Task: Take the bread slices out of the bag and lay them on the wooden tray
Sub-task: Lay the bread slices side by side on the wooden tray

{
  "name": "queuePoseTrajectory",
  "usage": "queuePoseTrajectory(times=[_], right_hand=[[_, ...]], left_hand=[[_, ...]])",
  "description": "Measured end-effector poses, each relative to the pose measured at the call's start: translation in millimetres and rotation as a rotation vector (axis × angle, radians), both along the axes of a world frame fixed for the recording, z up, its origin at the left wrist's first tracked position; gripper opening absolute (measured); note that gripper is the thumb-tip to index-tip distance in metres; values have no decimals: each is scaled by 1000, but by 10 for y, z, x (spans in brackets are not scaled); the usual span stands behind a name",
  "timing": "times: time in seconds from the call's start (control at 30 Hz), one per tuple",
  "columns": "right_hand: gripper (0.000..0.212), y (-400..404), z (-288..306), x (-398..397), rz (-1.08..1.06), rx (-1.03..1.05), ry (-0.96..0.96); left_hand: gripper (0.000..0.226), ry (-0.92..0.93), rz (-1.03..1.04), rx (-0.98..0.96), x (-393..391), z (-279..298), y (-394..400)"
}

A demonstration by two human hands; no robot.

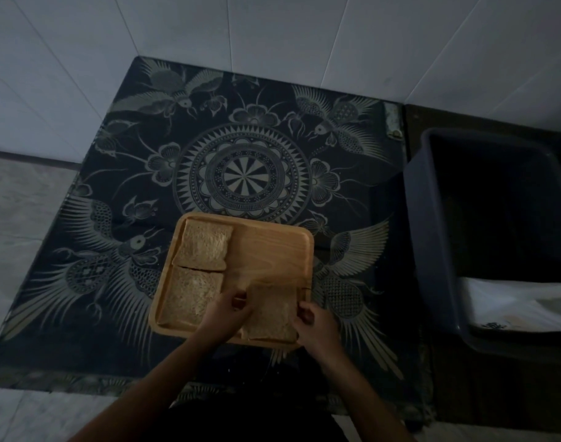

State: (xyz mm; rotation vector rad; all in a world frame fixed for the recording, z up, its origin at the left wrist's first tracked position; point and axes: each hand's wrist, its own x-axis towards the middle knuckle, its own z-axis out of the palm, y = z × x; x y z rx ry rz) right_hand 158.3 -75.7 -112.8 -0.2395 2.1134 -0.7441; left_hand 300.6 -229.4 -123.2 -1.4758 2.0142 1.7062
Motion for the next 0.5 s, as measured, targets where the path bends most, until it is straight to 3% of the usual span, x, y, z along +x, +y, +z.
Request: queuePoseTrajectory(times=[0.33, 0.5], right_hand=[[32, -11, 62, 3, -63, -49, -55], [37, -9, 20, -48, -150, -102, -140]], left_hand=[[19, -12, 56, 32, -13, 10, -54], [12, 30, 72, 54, -100, 84, -148]])
